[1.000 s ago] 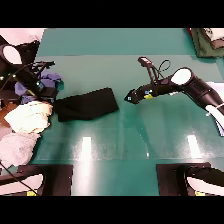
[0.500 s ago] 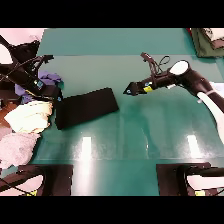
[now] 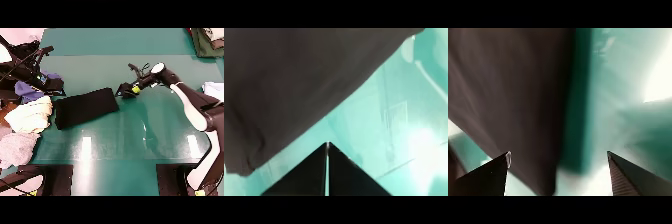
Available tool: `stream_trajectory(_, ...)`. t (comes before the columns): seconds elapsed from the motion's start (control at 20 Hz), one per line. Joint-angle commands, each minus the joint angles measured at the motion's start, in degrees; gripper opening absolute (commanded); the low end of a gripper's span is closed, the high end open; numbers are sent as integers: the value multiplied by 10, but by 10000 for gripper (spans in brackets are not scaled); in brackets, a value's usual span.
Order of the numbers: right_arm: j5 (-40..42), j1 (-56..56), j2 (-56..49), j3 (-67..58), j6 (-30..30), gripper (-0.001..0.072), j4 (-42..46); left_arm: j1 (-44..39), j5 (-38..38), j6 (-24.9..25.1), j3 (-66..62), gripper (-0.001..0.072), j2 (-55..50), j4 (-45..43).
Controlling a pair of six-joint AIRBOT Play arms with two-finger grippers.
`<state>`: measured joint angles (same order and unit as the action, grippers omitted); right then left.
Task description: Fold the shirts.
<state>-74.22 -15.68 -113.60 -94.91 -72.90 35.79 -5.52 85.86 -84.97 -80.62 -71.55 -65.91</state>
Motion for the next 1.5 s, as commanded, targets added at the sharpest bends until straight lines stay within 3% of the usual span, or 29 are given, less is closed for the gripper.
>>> stream_trajectory(0.0,-8,-38,-61,-55,-6,707,-48,0,-25,1,0,35,1,4)
stream_trajectory(0.15,8,-78,-87,-93,-6,694,-48,0,-24,1,0,34,1,4)
stream_trajectory(0.25,30,-98,-89,-108,-3,455,-47,0,-23,1,0,35,1,4)
stream_trajectory(0.3,32,-103,-89,-116,6,372,-47,0,-23,1,0,35,1,4)
stream_trajectory(0.35,30,-105,-89,-126,19,169,-47,0,-23,0,0,35,1,4)
stream_trajectory(0.4,24,-105,-89,-136,27,22,-46,0,-23,0,0,35,1,4)
stream_trajectory(0.75,-59,13,-38,-192,27,17,-24,0,3,-1,0,35,1,4)
stream_trajectory(1.05,-57,228,95,-192,-2,17,160,0,7,-2,0,35,1,4)
stream_trajectory(1.45,-4,513,151,-192,-2,17,180,0,-2,-8,0,35,1,80)
